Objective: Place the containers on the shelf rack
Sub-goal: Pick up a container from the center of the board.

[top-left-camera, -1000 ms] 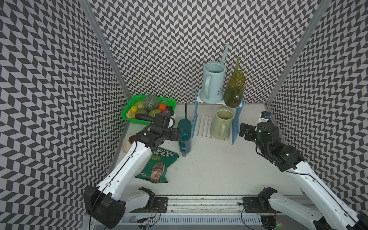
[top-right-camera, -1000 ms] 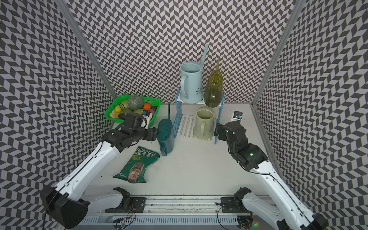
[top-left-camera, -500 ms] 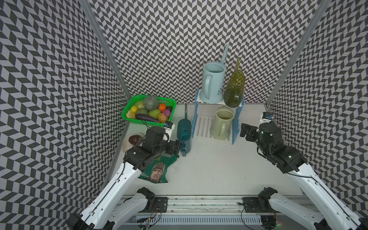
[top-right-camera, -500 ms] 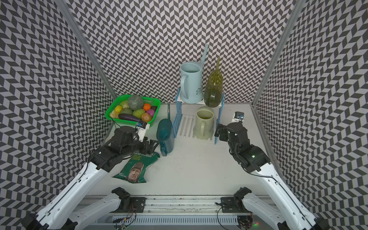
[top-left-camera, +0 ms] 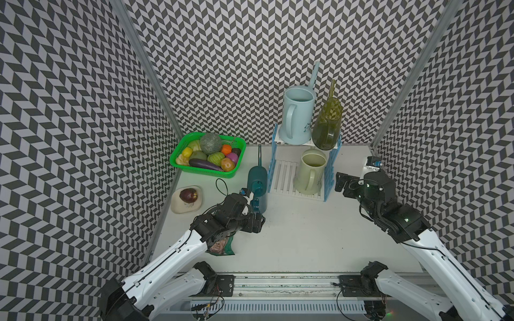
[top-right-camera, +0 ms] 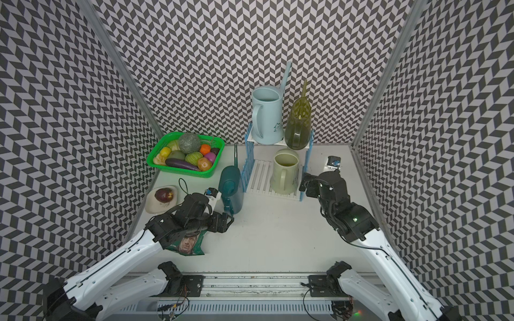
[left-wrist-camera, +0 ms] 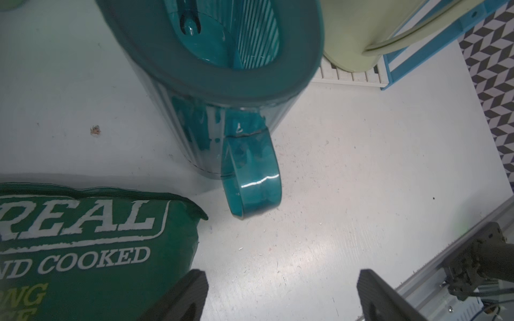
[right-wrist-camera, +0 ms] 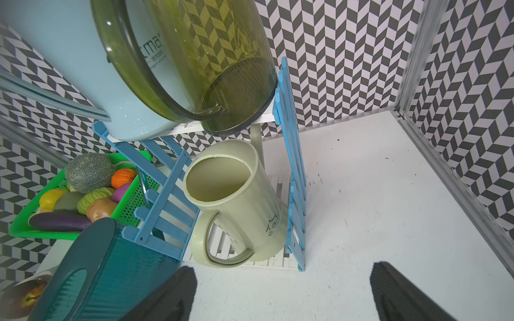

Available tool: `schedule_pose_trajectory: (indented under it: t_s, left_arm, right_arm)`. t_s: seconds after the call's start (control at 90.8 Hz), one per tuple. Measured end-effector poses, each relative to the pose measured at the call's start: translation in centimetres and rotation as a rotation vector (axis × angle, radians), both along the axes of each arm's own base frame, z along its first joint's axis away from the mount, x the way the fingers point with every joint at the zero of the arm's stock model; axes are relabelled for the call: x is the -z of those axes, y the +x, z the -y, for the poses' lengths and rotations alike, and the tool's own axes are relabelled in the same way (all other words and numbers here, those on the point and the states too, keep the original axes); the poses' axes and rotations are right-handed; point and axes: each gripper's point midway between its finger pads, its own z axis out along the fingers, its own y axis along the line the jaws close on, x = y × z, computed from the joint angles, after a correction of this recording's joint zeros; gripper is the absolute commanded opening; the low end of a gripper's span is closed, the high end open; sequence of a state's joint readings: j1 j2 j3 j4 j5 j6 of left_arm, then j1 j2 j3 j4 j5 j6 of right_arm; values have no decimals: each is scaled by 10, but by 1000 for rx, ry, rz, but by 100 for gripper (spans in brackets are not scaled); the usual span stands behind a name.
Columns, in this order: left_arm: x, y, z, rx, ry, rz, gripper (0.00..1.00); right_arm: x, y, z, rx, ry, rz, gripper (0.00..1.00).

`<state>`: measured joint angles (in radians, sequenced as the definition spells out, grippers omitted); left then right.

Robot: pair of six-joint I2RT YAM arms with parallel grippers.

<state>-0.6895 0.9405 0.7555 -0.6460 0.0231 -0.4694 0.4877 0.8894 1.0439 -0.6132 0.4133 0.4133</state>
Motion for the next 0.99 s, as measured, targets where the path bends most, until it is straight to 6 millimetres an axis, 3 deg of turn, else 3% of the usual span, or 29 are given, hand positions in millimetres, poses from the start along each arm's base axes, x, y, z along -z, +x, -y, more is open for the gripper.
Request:
schedule_pose_trajectory:
  t_s: [0.154,0.319,0.518,0.991]
  left_arm:
    - [7,16,6,-40,14,56,86]
    - [23,30,10,-78,58,97,73]
    - [20,51,4,-150,96,197,60]
    - [17,83,-8,-204,195,419,52]
  right_arm:
    - [0,1,-3,-8,12,8,100]
    - [4,1,-4,-13,14,-3,100]
    - [4,0,-3,-9,24,-1,100]
    - [1,-6,0,-6,42,17,100]
